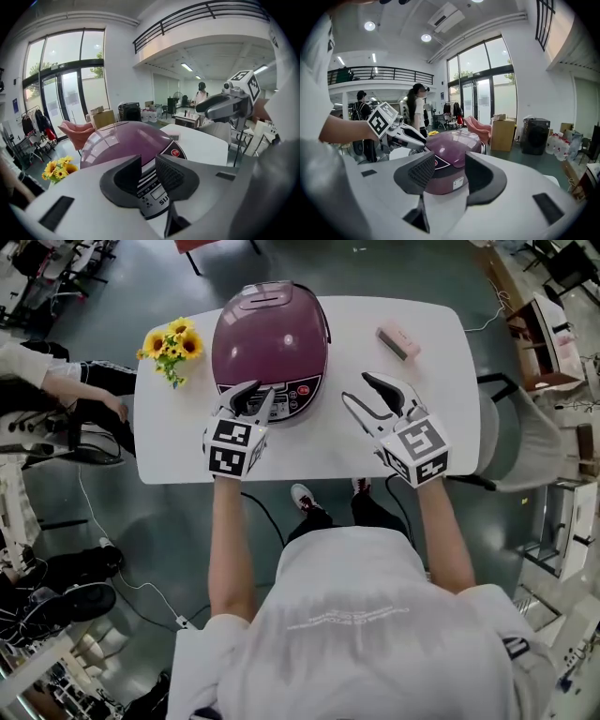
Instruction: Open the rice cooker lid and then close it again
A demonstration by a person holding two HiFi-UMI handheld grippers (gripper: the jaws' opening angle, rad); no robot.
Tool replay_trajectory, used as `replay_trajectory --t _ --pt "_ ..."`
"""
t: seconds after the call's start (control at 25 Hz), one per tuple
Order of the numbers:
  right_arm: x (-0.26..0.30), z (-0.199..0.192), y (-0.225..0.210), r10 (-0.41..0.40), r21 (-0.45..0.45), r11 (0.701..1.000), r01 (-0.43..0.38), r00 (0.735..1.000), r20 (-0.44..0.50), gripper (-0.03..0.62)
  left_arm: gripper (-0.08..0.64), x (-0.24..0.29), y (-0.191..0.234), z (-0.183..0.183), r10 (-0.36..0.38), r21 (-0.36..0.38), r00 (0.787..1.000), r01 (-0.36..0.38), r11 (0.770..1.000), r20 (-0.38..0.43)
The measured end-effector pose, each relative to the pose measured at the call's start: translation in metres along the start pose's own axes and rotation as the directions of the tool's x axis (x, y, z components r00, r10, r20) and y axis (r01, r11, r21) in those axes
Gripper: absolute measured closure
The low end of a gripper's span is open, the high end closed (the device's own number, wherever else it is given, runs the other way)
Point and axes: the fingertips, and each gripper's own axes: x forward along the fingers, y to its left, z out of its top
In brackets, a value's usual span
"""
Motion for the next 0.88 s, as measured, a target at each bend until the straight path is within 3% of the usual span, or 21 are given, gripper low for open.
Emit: replay_trajectory --t 0.2,0.36,0.88 --pt "0.0002 -0.0056 0.0031 -0.007 0.014 1.0 0.008 1.0 -0.008 0.38 0.457 0.0086 -0.0006 -0.0081 -0.022 0.001 0.999 0.022 1.0 -0.03" --pt "0.0013 -0.0083 0.0034 -0.011 0.024 1.0 0.011 1.0 -0.012 0.38 0.468 0.0103 0.0024 -0.0111 -0.021 -0.047 1.0 0.02 0.999 -0.021" --pt "0.0031 -0.0042 0.0016 0.014 0.011 1.0 -0.014 1.0 -0.012 0.38 0.468 0.0102 0.0033 -0.0107 0.035 -0.107 0.999 -0.034 0.994 0.013"
